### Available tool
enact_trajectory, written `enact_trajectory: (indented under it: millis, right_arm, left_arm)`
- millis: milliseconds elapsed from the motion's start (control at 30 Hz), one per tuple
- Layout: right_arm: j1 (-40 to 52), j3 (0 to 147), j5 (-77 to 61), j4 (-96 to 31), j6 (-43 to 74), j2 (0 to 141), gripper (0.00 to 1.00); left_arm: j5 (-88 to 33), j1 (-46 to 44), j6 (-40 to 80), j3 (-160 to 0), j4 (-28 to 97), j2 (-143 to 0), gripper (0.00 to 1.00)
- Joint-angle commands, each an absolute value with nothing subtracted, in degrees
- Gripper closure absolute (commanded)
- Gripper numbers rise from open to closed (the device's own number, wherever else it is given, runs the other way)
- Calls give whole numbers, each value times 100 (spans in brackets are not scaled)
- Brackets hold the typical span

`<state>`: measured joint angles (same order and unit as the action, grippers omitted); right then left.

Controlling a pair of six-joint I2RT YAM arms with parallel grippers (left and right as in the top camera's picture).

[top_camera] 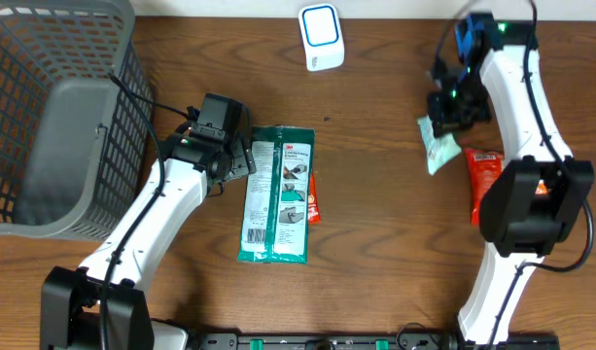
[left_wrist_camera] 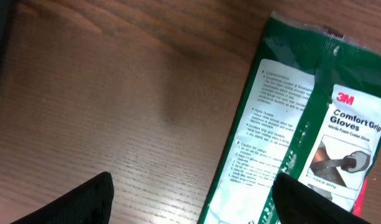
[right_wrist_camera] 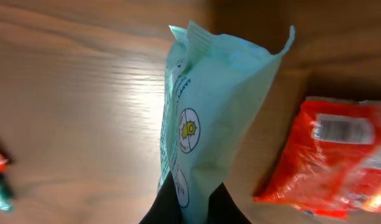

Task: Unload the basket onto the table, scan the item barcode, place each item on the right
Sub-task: 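Carry the wet-wipes pack to the table's right side and release it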

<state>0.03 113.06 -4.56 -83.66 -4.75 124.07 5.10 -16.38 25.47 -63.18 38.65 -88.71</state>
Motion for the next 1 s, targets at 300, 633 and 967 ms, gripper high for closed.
enact_trajectory:
  millis: [300,633,967]
  right_arm:
    - [-307,9513,119,-6853,-344,12425,89]
    - [-301,9441,574,-6652,-121,12425,1]
    - [-115,9443,-725,-6573,-91,12425,1]
  left_arm:
    - [607,-1614,2534,-6326,3876,-8774,18]
    - [607,-1614,2532,-6329,3879,-8774,18]
    - [607,-1614,2534,-6326,3876,-8774,18]
